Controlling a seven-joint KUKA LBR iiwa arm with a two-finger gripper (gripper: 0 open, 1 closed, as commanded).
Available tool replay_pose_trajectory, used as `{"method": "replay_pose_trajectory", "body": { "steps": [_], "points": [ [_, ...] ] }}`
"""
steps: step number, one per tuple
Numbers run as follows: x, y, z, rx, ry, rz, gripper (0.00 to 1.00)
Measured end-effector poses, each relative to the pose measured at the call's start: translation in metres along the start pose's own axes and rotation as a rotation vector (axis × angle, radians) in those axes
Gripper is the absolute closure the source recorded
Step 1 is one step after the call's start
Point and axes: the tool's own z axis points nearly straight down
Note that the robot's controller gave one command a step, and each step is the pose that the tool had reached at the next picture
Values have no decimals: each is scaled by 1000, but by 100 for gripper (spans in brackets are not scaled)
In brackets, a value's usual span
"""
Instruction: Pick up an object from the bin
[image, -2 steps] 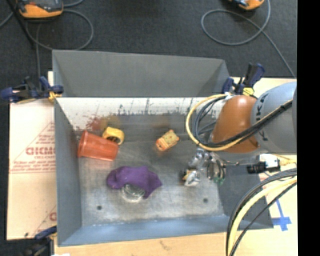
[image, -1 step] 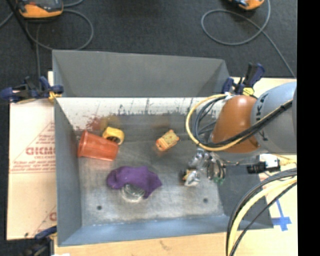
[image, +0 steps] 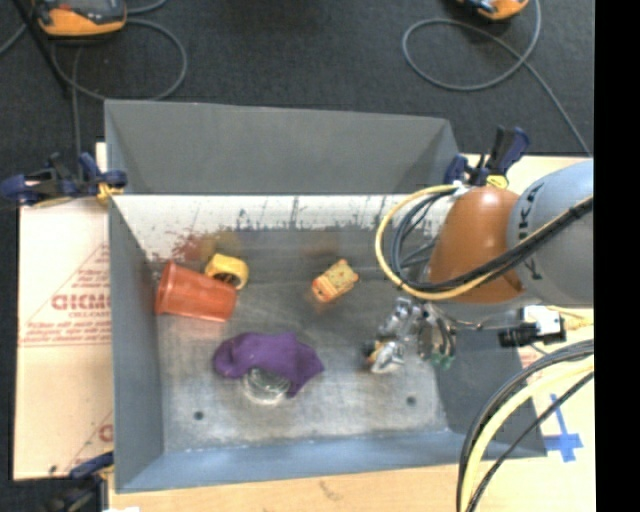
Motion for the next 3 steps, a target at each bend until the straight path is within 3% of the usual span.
{"method": "replay_pose_trajectory", "body": {
  "steps": [3],
  "points": [
    [-1, 0, -69, -3, -5, -4, 100]
  ]
}}
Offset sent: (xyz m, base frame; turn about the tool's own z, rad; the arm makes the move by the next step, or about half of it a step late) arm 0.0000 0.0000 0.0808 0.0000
